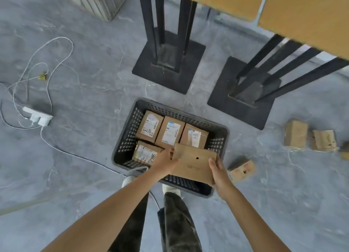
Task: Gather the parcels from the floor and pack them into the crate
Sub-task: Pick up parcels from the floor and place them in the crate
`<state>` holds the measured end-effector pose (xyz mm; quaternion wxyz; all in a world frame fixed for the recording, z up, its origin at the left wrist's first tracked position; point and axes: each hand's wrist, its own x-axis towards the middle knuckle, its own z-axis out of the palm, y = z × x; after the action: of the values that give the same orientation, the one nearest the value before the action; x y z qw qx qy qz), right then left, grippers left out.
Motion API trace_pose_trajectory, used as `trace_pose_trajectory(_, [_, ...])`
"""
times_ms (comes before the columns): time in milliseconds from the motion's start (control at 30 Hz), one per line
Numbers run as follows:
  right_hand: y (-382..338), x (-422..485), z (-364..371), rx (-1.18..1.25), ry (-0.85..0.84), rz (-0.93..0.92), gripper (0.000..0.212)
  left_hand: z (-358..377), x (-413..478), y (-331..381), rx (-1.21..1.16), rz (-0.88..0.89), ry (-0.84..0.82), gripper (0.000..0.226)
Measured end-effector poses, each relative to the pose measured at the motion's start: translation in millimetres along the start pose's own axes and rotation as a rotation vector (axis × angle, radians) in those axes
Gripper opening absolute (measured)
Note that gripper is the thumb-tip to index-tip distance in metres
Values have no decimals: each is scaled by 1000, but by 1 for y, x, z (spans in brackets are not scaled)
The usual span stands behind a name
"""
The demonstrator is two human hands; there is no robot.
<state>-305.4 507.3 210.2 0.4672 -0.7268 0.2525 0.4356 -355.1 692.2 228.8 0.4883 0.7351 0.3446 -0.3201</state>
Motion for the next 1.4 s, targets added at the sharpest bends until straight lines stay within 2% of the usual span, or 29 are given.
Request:
trace_pose_trajectory(100, [32,66,23,61,23,75,42,25,56,-39,132,5,-12,58])
trace_pose_trajectory(267, [82,161,54,-13,63,87,46,69,130,-108,228,1,-68,71])
trace_pose_trajectory(400, [125,201,80,-14,90,165,47,87,178,-146,313,-31,-81,67])
trace_pose_trajectory(600, [170,243,116,-66,111,199,53,106,227,-177,404,-67,-158,88])
trace_pose_trajectory(667, [175,255,126,-125,93,178,51,109,234,-187,505,-54,-100,95])
trace_pose_trajectory(800, [180,270,138,-241,103,140,44,110,240,-207,885,97,49,101])
trace_pose_trajectory(867, [181,270,142,-253,83,122,43,105,241,-211,927,113,44,100])
trace_pose_trajectory(967, [180,264,154,-275,5,73,47,94,241,-212,868,68,64,96])
trace_pose_trajectory(1067, [171,261,162,-294,-13,78,54,91,231,-213,852,100,47,87])
trace_pose_trajectory(1233, [141,235,153,-301,107,124,67,74,203,-196,858,168,90,71])
trace_pose_trajectory(1400, [89,167,116,-321,200,-68,45,31,158,-137,828,172,86,46])
